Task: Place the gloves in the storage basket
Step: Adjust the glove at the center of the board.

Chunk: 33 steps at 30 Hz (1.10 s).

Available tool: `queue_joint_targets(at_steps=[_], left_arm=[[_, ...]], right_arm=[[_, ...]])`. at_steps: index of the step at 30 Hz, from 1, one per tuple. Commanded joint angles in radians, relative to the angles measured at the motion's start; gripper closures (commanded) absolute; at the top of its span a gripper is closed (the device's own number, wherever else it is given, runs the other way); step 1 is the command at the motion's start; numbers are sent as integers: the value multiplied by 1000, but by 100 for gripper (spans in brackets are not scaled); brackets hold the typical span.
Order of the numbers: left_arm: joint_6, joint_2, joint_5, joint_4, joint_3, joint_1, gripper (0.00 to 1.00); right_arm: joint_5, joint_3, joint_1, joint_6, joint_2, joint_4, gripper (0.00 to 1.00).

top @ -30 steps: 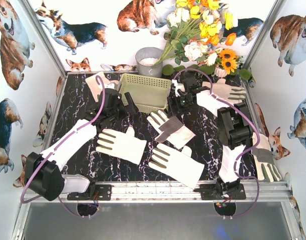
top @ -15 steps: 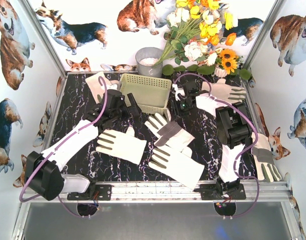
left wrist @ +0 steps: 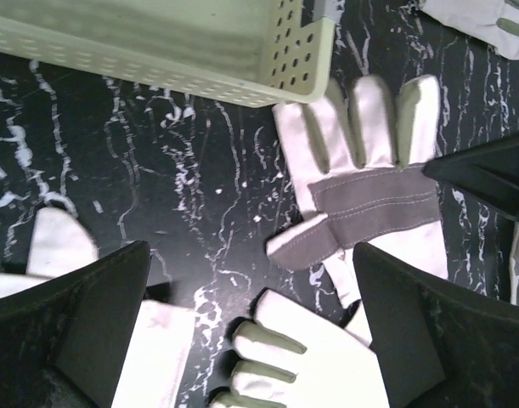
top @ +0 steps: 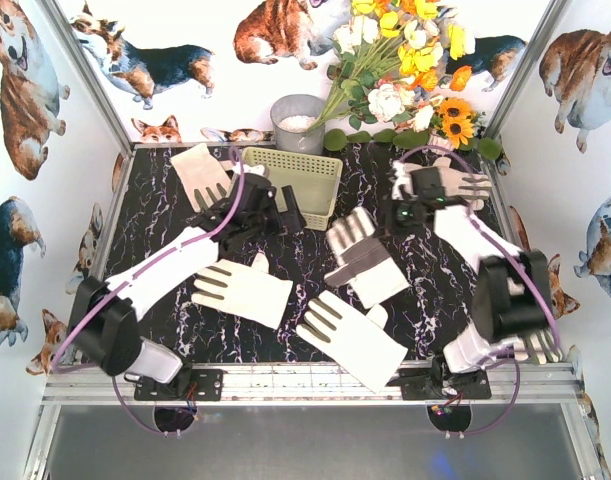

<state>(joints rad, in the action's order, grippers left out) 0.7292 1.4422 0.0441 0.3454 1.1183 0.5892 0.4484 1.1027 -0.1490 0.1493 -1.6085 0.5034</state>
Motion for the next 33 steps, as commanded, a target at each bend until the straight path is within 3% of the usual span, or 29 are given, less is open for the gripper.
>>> queue_joint_targets(at_steps=[1,7,12,21,33], left_arm=[[-8,75,-39,-43,78,35,0],[-30,227,-91,-43,166,91,7],[-55,321,-94,9,225,122,23],[-58,396,-65,90,222,169,34],[-77,515,-203,37,236,167,48]], right_arm=[[-117,-67,61,119,145,-50,100],[-223,-153,122,291,206,-65,100],[-239,-132,134,384,129,-48,100],[-225,-74,141,545,3,-63,100],[-222,-54,141,577,-44,-68,100]])
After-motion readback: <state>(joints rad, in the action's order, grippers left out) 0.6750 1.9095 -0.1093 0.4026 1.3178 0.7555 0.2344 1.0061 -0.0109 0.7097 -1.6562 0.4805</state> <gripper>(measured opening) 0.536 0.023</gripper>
